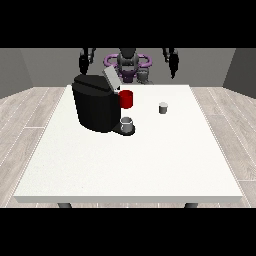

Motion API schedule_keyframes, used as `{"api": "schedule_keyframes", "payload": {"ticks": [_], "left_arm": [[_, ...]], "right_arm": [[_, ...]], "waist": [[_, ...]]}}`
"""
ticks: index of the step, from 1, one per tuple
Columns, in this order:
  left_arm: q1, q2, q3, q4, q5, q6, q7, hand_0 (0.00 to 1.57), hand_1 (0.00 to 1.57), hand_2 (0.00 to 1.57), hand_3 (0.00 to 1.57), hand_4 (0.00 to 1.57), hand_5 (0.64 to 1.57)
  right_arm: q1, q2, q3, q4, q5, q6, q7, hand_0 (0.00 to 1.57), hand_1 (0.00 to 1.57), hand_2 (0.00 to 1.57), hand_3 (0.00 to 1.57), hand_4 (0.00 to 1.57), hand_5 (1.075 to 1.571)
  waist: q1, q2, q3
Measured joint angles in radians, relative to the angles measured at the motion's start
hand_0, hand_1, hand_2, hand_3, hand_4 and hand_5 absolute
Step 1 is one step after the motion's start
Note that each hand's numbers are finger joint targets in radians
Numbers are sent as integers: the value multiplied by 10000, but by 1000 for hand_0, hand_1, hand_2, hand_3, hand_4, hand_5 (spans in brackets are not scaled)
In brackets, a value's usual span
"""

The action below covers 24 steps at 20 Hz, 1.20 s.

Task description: Insert the coffee pod into the coffee machine and close the lid

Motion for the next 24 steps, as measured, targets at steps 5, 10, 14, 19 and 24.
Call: {"api": "schedule_keyframes", "payload": {"ticks": [5, 10, 14, 19, 24], "left_arm": [[-239, 24, -69, 146, 65, -372, -203, 0, 0, 0, 0, 724, 1571], [-483, 37, -260, 241, 233, -968, -556, 0, 0, 0, 0, 661, 1571], [-660, 467, -199, 504, -165, -1184, -574, 0, 0, 0, 0, 507, 1571], [-1175, 1318, -48, 1143, -1161, -1057, -297, 0, 0, 0, 0, 0, 1571], [-2006, 2157, 359, 2364, -1872, -1032, -678, 0, 0, 0, 0, 0, 1571]], "right_arm": [[9, -86, -288, 138, -299, 197, -44, 0, 0, 0, 0, 328, 1571], [-129, 288, -638, 326, -603, -120, -635, 0, 0, 0, 0, 342, 1571], [27, 231, -795, 480, -846, 135, -1084, 0, 0, 0, 0, 359, 1571], [-261, 325, -613, 352, -689, 47, -1147, 0, 0, 0, 0, 232, 1571], [-591, 401, -368, 236, -663, 101, -1484, 0, 0, 0, 0, 403, 1571]], "waist": [[-93, -12, -126], [-142, 30, -160], [-229, 76, -169], [-489, 465, -171], [-957, 1280, -178]]}}
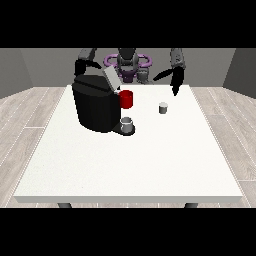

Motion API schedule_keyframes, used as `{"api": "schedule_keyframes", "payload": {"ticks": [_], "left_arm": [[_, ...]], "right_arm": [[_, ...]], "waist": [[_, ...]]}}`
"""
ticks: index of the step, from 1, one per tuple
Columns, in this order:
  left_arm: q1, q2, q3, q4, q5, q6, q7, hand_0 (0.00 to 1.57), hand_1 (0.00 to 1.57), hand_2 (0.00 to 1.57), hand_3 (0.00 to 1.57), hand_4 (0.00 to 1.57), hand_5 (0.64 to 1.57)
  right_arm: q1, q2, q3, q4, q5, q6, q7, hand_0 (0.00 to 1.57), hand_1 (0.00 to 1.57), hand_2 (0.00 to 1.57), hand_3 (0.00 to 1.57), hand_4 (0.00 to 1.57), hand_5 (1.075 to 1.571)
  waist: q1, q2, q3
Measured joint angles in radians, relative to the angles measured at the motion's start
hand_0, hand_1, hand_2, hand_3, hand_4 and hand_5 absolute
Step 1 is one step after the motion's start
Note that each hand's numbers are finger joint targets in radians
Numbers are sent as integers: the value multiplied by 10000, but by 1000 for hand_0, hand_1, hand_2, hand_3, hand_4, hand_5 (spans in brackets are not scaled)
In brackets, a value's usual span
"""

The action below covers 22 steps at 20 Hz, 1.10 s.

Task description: Insert the coffee pod into the coffee machine and close the lid

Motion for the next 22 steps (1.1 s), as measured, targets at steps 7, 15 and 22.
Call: {"api": "schedule_keyframes", "payload": {"ticks": [7, 15, 22], "left_arm": [[-1083, 859, 75, 1563, -1365, 455, -404, 0, 0, 0, 0, 0, 1571], [-2324, 1396, 154, 3772, -2282, 496, -737, 0, 0, 0, 0, 0, 1571], [-3202, 1771, 36, 5010, -2883, 172, -1003, 0, 0, 0, 0, 0, 1571]], "right_arm": [[-623, -17, 30, 187, 222, -115, -237, 0, 0, 0, 0, 482, 1571], [-1286, -17, 47, 229, 448, -438, 223, 0, 0, 0, 0, 519, 1571], [-1614, -78, -95, 762, 580, -523, -197, 0, 0, 0, 0, 276, 1571]], "waist": [[-480, 1145, 0], [-775, 1884, -2], [-775, 2256, 42]]}}
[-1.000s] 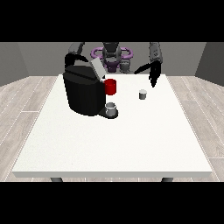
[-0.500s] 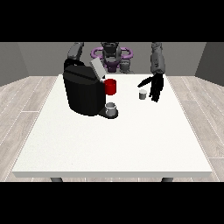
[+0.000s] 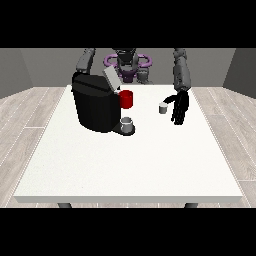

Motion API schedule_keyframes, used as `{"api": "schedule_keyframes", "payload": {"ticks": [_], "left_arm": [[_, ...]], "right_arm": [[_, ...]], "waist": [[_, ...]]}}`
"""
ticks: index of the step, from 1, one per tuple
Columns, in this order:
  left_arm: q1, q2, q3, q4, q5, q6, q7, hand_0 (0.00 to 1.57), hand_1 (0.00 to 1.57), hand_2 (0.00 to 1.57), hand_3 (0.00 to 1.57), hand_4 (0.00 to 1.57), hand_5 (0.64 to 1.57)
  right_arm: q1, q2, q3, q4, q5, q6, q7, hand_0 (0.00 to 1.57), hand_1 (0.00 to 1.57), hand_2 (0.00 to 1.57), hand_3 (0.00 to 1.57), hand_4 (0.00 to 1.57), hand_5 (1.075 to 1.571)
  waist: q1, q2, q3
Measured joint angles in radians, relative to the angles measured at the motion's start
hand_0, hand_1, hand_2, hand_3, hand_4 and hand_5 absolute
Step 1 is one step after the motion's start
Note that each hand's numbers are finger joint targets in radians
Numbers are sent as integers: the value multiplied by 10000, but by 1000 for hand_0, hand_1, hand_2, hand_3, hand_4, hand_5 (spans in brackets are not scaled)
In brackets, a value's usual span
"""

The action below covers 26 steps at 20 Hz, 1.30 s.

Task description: Insert the coffee pod into the coffee machine and close the lid

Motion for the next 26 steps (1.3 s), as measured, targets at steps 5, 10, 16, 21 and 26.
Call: {"api": "schedule_keyframes", "payload": {"ticks": [5, 10, 16, 21, 26], "left_arm": [[-336, 99, -86, 573, -382, -130, -94, 0, 0, 371, 0, 0, 1571], [-716, 149, -44, 954, -458, -585, -88, 0, 0, 392, 0, 0, 1571], [-966, 128, -12, 1419, -878, -104, -365, 1071, 1071, 1147, 1082, 0, 1571], [-934, -34, -252, 1357, -1426, 502, -406, 1182, 1182, 1204, 1089, 0, 1571], [-890, -316, -524, 1306, -1783, 559, -261, 1200, 1200, 1206, 1077, 0, 1571]], "right_arm": [[-54, 47, -69, 294, -41, -28, -147, 0, 0, 0, 0, 375, 1571], [-353, -30, -301, 649, -136, -101, -34, 0, 0, 0, 0, 388, 1571], [-468, 115, -296, 718, -119, -355, 8, 0, 0, 0, 0, 399, 1571], [-396, 179, -288, 1224, -94, -401, -370, 0, 0, 0, 0, 330, 1571], [-366, -20, -457, 1645, -241, -162, -404, 0, 0, 0, 0, 361, 1571]], "waist": [[-16, -61, 42], [75, -149, 64], [69, -183, 69], [168, -329, 84], [146, -642, 82]]}}
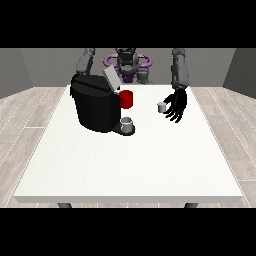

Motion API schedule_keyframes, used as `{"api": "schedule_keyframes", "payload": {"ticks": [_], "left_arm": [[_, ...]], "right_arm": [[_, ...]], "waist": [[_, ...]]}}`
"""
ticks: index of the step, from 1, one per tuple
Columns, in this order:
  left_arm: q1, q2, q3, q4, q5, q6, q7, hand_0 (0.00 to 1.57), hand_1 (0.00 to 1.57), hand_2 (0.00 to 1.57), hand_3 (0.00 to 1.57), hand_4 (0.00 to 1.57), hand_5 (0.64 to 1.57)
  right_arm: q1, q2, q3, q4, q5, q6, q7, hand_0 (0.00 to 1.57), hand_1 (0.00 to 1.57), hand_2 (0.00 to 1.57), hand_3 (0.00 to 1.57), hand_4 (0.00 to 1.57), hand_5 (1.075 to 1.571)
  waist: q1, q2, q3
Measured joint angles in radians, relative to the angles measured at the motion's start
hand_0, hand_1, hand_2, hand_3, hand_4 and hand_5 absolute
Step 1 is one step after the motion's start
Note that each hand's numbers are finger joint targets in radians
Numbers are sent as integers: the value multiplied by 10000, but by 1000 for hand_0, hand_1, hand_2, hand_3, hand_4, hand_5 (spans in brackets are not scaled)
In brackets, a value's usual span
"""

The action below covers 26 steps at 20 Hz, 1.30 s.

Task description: Insert the coffee pod into the coffee machine and close the lid

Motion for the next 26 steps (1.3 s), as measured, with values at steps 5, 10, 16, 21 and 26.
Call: {"api": "schedule_keyframes", "payload": {"ticks": [5, 10, 16, 21, 26], "left_arm": [[-26, -332, -174, 120, -257, -12, 67, 1255, 1255, 1313, 1208, 64, 1571], [54, -633, -271, 218, -585, 383, 4, 1332, 1332, 1392, 1312, 619, 1571], [-24, -907, -161, 341, -517, 426, -837, 1302, 1302, 1382, 1340, 683, 1571], [-357, -1045, 30, 391, -390, 86, -997, 1426, 1426, 1419, 1297, 590, 1571], [-564, -1402, 74, 257, -250, -465, -666, 1404, 1404, 1377, 1284, 602, 1571]], "right_arm": [[33, 8, -39, 244, -47, 29, -73, 0, 0, 0, 0, 412, 1571], [146, 58, -91, 490, -34, -88, -201, 0, 0, 0, 0, 397, 1571], [241, -89, -268, 654, -221, 49, -274, 0, 0, 0, 0, 300, 1571], [205, -248, -524, 1188, -453, 250, -556, 0, 0, 0, 0, 283, 1571], [291, -342, -480, 1646, -326, 254, -609, 0, 0, 0, 0, 235, 1571]], "waist": [[-25, -262, -18], [100, -465, -13], [166, -622, -74], [348, -856, -109], [559, -1400, -118]]}}
